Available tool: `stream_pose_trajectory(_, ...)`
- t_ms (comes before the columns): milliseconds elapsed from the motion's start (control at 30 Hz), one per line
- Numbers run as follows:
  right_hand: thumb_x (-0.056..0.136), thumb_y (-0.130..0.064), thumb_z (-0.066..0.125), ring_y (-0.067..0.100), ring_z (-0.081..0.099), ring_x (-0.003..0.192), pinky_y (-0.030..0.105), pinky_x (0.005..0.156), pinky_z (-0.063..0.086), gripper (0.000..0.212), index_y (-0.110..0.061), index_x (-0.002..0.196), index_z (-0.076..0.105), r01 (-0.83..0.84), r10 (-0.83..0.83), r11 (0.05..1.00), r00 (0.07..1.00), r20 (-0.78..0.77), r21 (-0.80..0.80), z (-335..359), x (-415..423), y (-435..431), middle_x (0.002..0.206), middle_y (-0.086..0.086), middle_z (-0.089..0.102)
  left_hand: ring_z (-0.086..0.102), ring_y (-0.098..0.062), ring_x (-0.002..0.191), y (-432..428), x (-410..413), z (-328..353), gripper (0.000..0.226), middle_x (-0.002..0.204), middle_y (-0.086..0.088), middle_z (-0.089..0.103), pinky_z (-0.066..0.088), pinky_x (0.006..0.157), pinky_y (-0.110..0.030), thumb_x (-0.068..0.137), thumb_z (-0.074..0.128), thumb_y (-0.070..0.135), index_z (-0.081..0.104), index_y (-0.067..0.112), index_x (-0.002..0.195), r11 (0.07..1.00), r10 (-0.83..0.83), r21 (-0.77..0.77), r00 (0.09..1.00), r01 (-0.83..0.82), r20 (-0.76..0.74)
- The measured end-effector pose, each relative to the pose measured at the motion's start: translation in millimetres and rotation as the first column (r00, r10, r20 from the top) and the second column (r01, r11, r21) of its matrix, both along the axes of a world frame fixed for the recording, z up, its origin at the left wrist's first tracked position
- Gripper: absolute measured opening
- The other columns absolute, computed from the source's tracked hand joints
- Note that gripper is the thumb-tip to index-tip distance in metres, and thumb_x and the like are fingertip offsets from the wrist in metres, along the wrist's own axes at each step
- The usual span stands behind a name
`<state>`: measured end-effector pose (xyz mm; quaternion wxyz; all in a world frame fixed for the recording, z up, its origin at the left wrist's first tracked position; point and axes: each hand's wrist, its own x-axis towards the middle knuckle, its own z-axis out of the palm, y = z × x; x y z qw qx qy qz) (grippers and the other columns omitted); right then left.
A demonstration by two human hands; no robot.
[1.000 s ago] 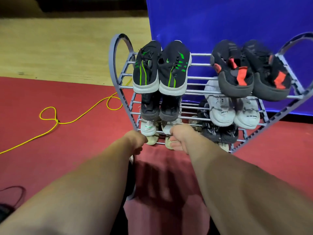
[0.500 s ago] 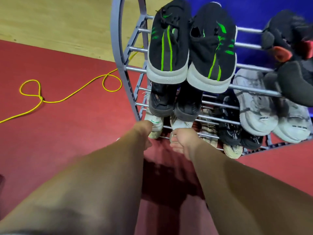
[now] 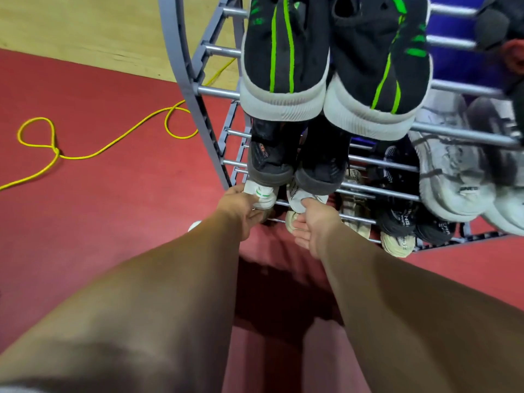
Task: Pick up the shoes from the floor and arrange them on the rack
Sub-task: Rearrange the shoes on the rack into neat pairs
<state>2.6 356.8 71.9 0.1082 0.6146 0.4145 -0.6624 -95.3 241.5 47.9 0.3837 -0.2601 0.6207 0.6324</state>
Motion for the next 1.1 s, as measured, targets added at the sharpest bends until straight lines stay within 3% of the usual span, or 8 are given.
stream_pose_trajectory(100,0.102,-0.038,0.052,0.039,0.057,0.131,0.055,0.115,0.034,0.04,-0.016,0.069,0.046,0.005,-0.006,0.999,1.0,-0.019,-0.033,4,2,2,0.073,0.008,0.055,0.071,-0.027,0.092,6,2,-4,0.036,0.118,-0.013,0.07,0.058,0.072,-0.034,0.098,0.053,0.002,0.055,0.021,0.129,1.0,-0.022,-0.007,1.0,0.022,0.008)
stream_pose_trajectory(167,0.103,-0.036,0.05,0.04,0.043,0.138,0.055,0.116,0.033,0.04,-0.004,0.081,0.059,-0.003,0.002,0.998,1.0,-0.019,-0.058,6,5,4,0.116,0.022,0.073,0.071,-0.027,0.099,11,4,-7,0.039,0.116,-0.012,0.072,0.058,0.083,-0.037,0.098,0.052,0.002,0.055,0.023,0.131,1.0,-0.028,0.001,1.0,0.028,0.008)
stream_pose_trajectory(233,0.103,-0.035,0.05,0.044,0.05,0.133,0.055,0.115,0.035,0.042,0.004,0.105,0.063,-0.011,0.011,0.999,1.0,0.001,-0.033,5,6,5,0.132,0.026,0.064,0.071,-0.027,0.101,14,4,-9,0.041,0.113,-0.01,0.073,0.056,0.093,-0.04,0.098,0.051,0.001,0.054,0.024,0.133,0.999,-0.038,0.004,0.999,0.038,-0.001)
stream_pose_trajectory(400,0.1,-0.034,0.05,0.022,0.042,0.064,0.056,0.113,0.037,0.022,-0.014,0.092,0.052,0.013,-0.012,1.0,0.999,0.03,-0.017,-1,5,7,0.07,0.005,0.046,0.071,-0.024,0.094,18,4,-8,0.047,0.104,-0.005,0.074,0.055,0.096,-0.04,0.098,0.05,0.0,0.052,0.026,0.138,0.999,-0.043,-0.008,0.999,0.043,-0.018)
stream_pose_trajectory(567,0.101,-0.041,0.051,0.04,0.061,0.125,0.046,0.097,0.056,0.032,-0.01,0.093,0.058,-0.002,0.003,1.0,0.997,0.072,-0.014,0,5,6,0.134,0.015,0.065,0.071,-0.02,0.093,18,3,-6,0.048,0.105,-0.002,0.074,0.058,0.087,-0.032,0.099,0.049,0.003,0.052,0.029,0.138,0.994,-0.109,-0.034,0.993,0.108,-0.052)
stream_pose_trajectory(700,0.102,-0.045,0.052,0.032,0.066,0.088,0.048,0.096,0.055,0.044,-0.009,0.125,0.06,0.006,-0.006,1.0,0.999,0.041,-0.014,-2,4,3,0.101,0.015,0.069,0.072,-0.022,0.096,16,2,-10,0.055,0.114,-0.005,0.073,0.058,0.09,-0.034,0.098,0.048,0.002,0.046,0.031,0.145,0.993,-0.112,-0.028,0.992,0.11,-0.05)
stream_pose_trajectory(833,0.105,-0.03,0.05,0.04,0.067,0.116,0.043,0.096,0.058,0.026,-0.02,0.125,0.064,0.164,-0.167,0.985,0.985,-0.053,-0.062,-8,-1,4,0.125,0.02,0.07,0.071,-0.025,0.102,17,2,-12,0.058,0.118,-0.006,0.071,0.054,0.099,-0.039,0.099,0.047,0.002,0.042,0.034,0.147,0.995,-0.103,-0.006,0.993,0.103,-0.051)
stream_pose_trajectory(1100,0.107,-0.007,0.047,0.027,0.07,0.088,0.036,0.079,0.059,0.029,0.0,0.132,0.058,0.4,-0.437,0.89,0.886,-0.155,-0.222,-18,-4,5,0.095,0.018,0.069,0.073,-0.023,0.095,19,3,-12,0.051,0.113,-0.006,0.074,0.06,0.085,-0.033,0.098,0.052,0.005,0.05,0.036,0.138,0.988,-0.155,-0.037,0.985,0.153,-0.077)
